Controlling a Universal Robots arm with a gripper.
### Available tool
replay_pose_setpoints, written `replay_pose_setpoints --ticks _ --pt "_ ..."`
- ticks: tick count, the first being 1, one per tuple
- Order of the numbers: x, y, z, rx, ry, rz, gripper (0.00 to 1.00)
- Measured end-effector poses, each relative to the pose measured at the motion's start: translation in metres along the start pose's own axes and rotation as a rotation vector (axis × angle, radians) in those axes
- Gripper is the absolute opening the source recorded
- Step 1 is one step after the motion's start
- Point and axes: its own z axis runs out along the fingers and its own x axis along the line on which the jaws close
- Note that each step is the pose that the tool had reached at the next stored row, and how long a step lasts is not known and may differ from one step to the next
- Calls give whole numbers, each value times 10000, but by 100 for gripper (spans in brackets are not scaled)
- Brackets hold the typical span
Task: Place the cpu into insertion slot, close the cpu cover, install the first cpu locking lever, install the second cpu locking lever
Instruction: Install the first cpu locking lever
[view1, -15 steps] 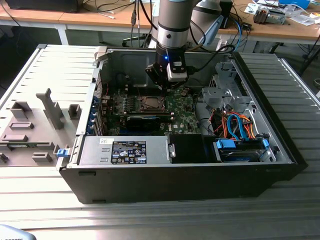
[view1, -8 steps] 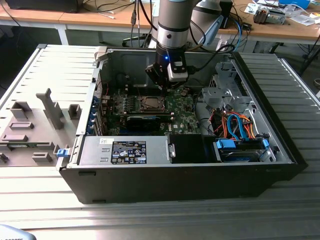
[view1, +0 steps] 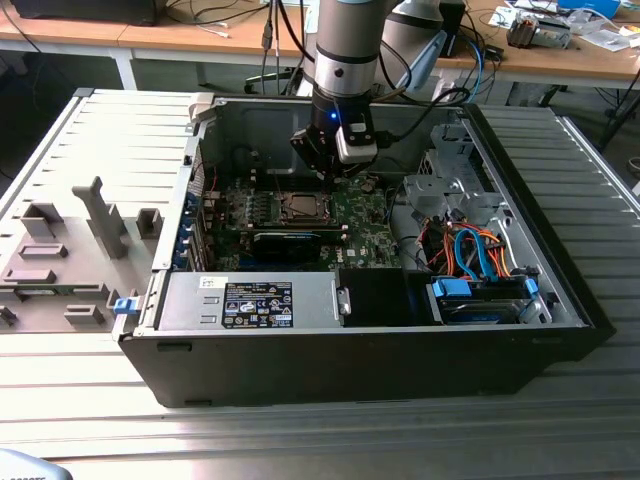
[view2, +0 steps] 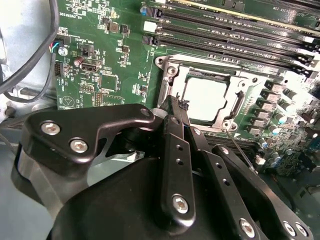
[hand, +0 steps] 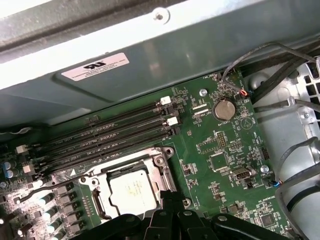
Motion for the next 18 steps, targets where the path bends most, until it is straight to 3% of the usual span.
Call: replay_pose_setpoints --ticks 18 --pt "0 0 0 6 -2 -540 11"
